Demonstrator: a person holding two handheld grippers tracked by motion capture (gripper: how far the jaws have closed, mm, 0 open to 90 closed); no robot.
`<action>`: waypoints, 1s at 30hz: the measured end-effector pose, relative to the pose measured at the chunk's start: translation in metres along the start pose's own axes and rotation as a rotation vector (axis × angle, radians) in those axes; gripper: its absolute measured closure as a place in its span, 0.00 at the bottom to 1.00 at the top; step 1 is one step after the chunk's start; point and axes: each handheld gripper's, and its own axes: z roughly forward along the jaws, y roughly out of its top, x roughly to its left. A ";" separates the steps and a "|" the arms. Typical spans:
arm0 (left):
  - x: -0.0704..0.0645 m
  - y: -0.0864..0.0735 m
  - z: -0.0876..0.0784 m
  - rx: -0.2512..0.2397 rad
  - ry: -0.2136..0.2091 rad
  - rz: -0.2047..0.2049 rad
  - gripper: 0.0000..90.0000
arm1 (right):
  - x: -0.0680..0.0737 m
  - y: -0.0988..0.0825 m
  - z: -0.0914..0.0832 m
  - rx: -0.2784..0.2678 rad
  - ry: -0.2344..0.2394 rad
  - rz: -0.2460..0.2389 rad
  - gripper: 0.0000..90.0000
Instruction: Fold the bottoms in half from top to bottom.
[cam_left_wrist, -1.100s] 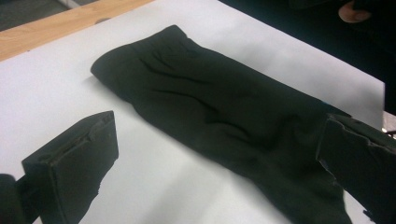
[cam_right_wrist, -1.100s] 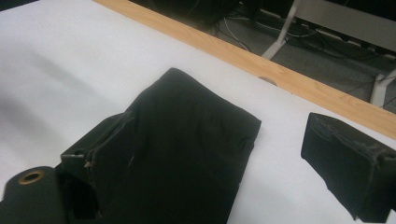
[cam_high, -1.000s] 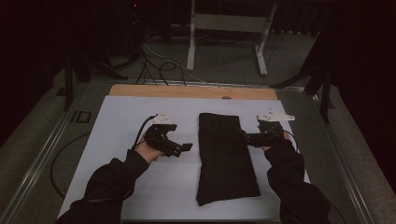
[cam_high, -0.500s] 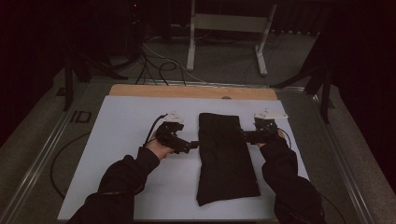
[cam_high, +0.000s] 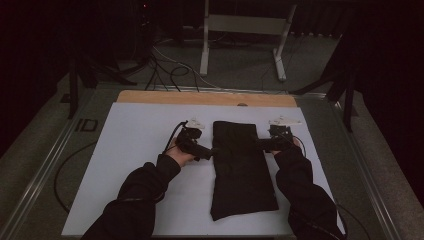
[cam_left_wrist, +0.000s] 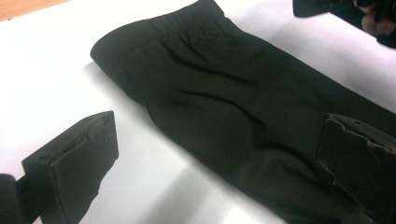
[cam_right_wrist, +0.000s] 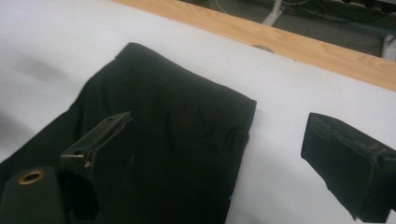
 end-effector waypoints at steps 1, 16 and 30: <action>0.001 0.000 0.002 0.002 0.005 -0.005 0.00 | 0.000 0.000 0.002 0.002 0.003 0.003 0.11; 0.010 0.004 0.028 0.028 0.063 -0.048 0.00 | -0.003 -0.003 0.020 0.037 -0.007 0.029 0.12; 0.024 0.009 0.049 -0.018 0.054 -0.034 0.01 | -0.009 -0.006 0.040 0.096 0.029 -0.026 0.11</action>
